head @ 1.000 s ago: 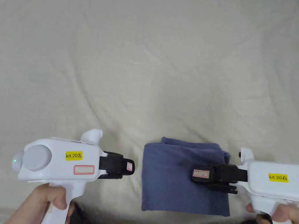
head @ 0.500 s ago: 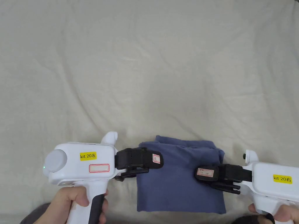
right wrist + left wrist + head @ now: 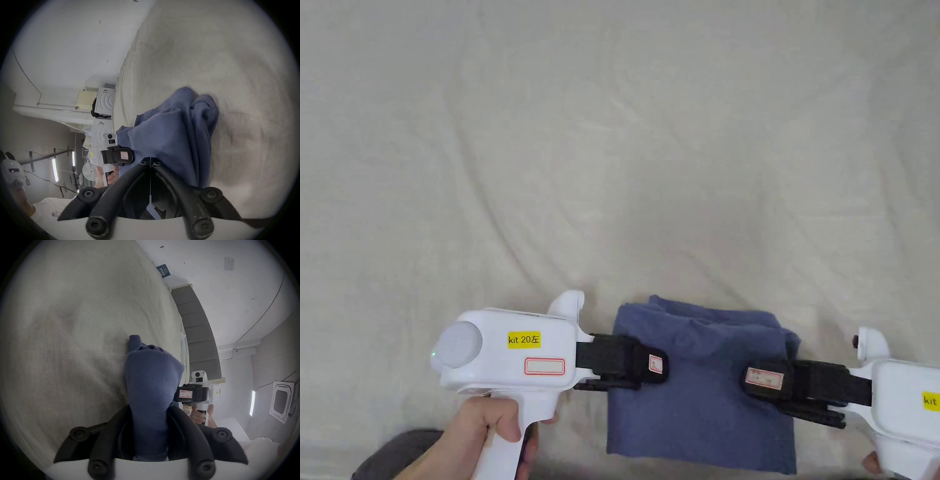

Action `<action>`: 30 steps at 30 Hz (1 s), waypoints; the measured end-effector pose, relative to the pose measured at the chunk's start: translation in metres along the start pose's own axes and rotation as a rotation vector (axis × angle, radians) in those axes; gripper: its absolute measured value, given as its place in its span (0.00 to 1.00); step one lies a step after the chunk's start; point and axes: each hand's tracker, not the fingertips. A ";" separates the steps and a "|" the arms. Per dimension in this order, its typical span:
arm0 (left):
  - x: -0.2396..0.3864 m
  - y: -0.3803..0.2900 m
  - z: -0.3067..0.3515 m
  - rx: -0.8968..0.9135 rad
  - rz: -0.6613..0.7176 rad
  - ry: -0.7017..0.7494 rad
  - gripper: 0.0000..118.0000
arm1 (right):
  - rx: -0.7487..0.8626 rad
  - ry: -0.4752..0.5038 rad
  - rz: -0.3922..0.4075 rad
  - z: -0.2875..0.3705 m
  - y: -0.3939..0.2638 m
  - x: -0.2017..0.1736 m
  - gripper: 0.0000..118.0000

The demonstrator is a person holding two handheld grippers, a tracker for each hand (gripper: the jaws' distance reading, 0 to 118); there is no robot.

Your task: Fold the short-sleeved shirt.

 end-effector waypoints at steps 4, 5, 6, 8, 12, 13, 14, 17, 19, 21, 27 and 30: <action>-0.006 0.011 0.022 0.012 -0.001 -0.003 0.16 | 0.021 -0.024 0.088 0.011 -0.003 -0.030 0.00; -0.007 0.012 0.032 0.015 -0.001 0.001 0.16 | 0.036 -0.040 0.111 0.013 -0.004 -0.039 0.00; -0.011 0.014 0.048 0.010 -0.022 0.026 0.16 | 0.048 -0.055 0.129 0.014 -0.003 -0.046 0.00; -0.021 0.020 0.087 0.029 -0.022 0.062 0.16 | 0.058 -0.079 0.167 0.015 0.000 -0.060 0.00; -0.048 0.036 0.194 0.113 -0.002 0.227 0.16 | 0.083 -0.127 0.225 0.005 0.011 -0.083 0.00; -0.056 0.042 0.227 0.135 0.010 0.271 0.16 | 0.087 -0.129 0.230 0.000 0.013 -0.087 0.00; -0.064 0.047 0.261 0.163 0.018 0.315 0.16 | 0.088 -0.126 0.233 -0.005 0.016 -0.092 0.00; -0.087 0.061 0.357 0.216 0.051 0.464 0.16 | 0.088 -0.150 0.249 -0.024 0.023 -0.104 0.00; -0.106 0.071 0.412 0.219 0.082 0.540 0.16 | 0.086 -0.162 0.243 -0.036 0.028 -0.110 0.00; -0.122 0.083 0.460 0.192 0.092 0.629 0.16 | 0.086 -0.167 0.235 -0.048 0.030 -0.117 0.00; -0.156 0.105 0.536 0.272 0.186 0.747 0.16 | 0.063 -0.193 0.239 -0.064 0.040 -0.127 0.00; -0.161 0.105 0.542 0.279 0.193 0.733 0.45 | 0.053 -0.205 0.245 -0.067 0.046 -0.128 0.00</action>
